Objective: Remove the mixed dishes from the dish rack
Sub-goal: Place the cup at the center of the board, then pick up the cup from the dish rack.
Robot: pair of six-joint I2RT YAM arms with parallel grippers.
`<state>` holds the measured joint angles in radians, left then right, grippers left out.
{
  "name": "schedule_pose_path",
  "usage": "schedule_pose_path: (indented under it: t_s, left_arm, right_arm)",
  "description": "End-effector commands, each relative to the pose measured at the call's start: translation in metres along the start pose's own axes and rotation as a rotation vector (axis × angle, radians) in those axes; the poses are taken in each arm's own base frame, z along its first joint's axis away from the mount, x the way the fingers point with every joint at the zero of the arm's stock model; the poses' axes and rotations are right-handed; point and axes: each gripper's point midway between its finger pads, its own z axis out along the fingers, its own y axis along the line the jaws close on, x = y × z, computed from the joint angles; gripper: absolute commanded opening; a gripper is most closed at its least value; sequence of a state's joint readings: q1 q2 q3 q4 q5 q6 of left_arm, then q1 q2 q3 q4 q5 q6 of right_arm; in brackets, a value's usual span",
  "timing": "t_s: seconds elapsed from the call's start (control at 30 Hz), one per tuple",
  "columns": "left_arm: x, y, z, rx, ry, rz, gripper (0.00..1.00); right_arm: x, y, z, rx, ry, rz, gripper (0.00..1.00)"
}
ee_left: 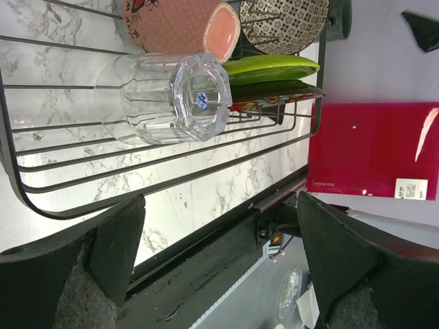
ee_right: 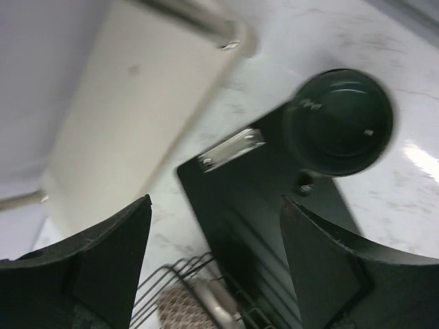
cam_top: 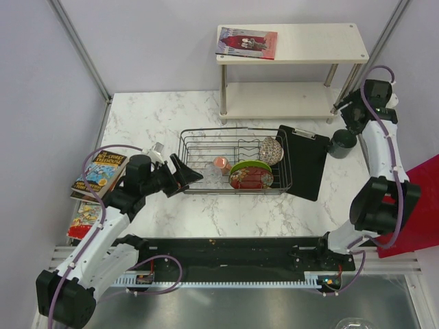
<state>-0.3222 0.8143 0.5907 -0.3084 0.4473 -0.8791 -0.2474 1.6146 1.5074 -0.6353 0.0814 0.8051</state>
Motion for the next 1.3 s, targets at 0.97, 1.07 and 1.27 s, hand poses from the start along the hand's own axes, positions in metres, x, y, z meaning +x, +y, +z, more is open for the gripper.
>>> schedule_pose_path:
  t_s: [0.97,1.07,1.27]
  left_arm:
    - [-0.038,-0.016,0.063,-0.392,-0.03,0.546,0.99]
    - [-0.033,-0.006,0.073,-0.42,0.003,0.544,0.99]
    - [-0.021,0.008,0.089,-0.45,0.061,0.533,0.99]
  right_arm:
    - [0.253,0.085,-0.219,-0.965,0.04,-0.671,0.79]
    - [0.254,0.079,-0.22,-0.969,0.041,-0.676,0.8]
    - [0.264,0.066,-0.202,-0.922,0.048,-0.707,0.8]
